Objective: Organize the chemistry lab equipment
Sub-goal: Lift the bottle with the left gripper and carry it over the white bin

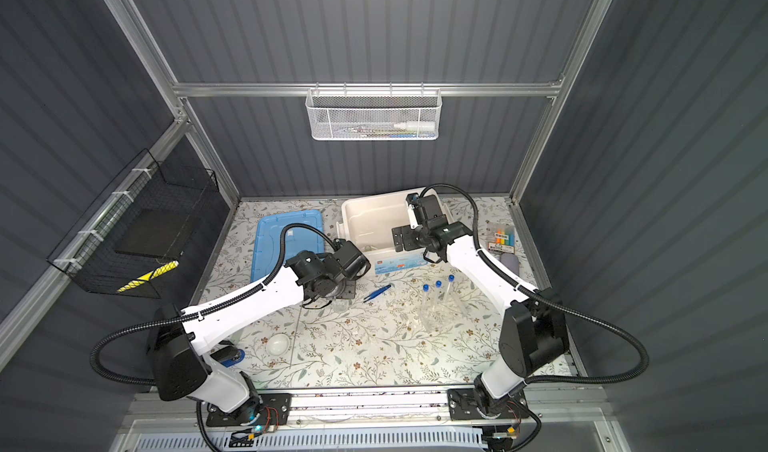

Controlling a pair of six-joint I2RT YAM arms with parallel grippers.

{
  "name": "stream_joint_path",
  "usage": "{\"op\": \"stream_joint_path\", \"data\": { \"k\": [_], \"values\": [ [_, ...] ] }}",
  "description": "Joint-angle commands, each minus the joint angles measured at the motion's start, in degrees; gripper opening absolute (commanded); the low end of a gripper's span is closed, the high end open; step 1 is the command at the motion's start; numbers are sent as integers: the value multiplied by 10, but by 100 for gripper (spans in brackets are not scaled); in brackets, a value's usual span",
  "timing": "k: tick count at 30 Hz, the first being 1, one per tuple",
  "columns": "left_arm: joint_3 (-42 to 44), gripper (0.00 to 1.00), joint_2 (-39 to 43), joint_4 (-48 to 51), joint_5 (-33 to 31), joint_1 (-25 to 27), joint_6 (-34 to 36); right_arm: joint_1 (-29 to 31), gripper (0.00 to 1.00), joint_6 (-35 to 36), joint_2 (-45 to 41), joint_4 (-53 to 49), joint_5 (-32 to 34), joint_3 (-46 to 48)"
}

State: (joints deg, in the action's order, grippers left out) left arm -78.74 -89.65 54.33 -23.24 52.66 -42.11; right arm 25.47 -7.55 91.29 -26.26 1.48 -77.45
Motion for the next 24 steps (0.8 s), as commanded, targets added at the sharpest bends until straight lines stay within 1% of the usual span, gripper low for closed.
{"op": "stream_joint_path", "data": {
  "k": [1, 10, 15, 19, 24],
  "values": [
    [-43, 32, 4, 10, -25, -6, 16, -3, 99, -6, -9, 1, -4, 7],
    [-95, 32, 12, 13, -54, -7, 41, -7, 99, -1, -13, 0, 3, 8],
    [-153, 31, 4, 12, -65, -17, 88, -18, 99, 12, -20, -6, 19, 12],
    [-195, 31, -9, -7, -61, -30, 125, -31, 99, 16, -40, 0, 22, 18],
    [-251, 31, -48, -46, -25, -62, 180, -63, 99, -2, -68, -1, 27, 29]
  ]
}}
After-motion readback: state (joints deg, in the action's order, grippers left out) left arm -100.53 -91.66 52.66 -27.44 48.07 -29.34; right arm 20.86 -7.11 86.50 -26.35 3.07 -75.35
